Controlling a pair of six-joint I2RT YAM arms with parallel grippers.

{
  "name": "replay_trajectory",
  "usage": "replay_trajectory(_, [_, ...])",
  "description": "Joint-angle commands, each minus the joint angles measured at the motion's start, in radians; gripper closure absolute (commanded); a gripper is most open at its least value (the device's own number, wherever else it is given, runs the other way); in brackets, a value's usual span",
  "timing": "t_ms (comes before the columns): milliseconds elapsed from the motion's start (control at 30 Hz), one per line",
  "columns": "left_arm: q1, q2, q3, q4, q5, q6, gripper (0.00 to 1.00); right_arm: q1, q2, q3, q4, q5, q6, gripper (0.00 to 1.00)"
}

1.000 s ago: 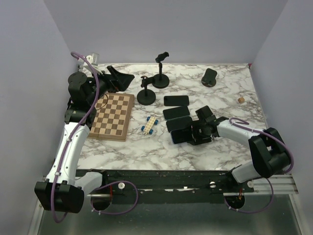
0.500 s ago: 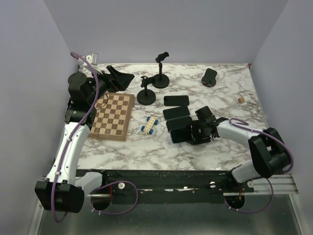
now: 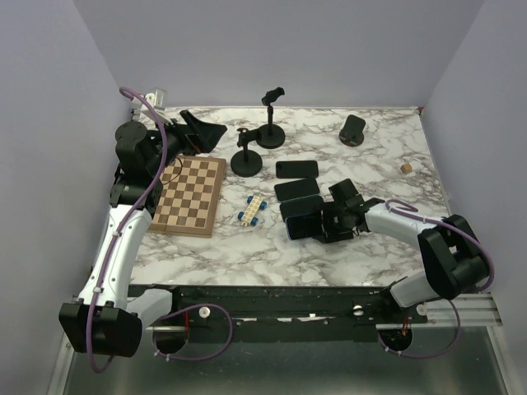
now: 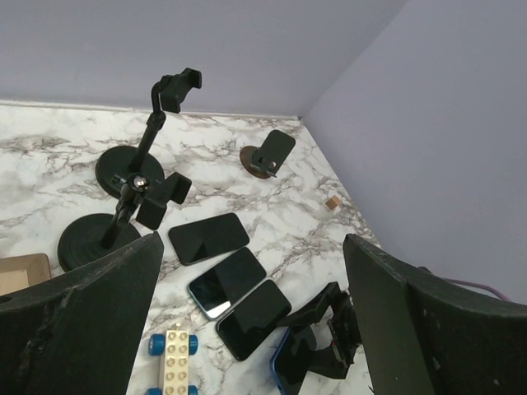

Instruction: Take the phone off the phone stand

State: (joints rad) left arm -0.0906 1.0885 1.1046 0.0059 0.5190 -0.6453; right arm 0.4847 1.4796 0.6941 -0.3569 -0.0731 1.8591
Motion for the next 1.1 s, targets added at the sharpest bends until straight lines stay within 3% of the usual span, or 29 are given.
replay_trajectory(0, [0.008, 0.005, -0.006, 0.021, 0.031, -0.010, 0.01, 0.009, 0.019, -0.031, -0.001, 0.012, 0.015, 0.32])
replay_trajectory(233, [0.008, 0.005, -0.006, 0.023, 0.032, -0.011, 0.01, 0.009, 0.025, -0.026, -0.002, 0.010, 0.008, 0.18])
replay_trajectory(700, [0.009, 0.010, -0.006, 0.025, 0.038, -0.014, 0.02, 0.010, 0.028, -0.029, 0.018, -0.010, -0.001, 0.11])
replay_trajectory(1067, [0.009, 0.013, -0.007, 0.026, 0.041, -0.017, 0.01, 0.012, -0.020, -0.020, -0.007, -0.031, -0.055, 0.00])
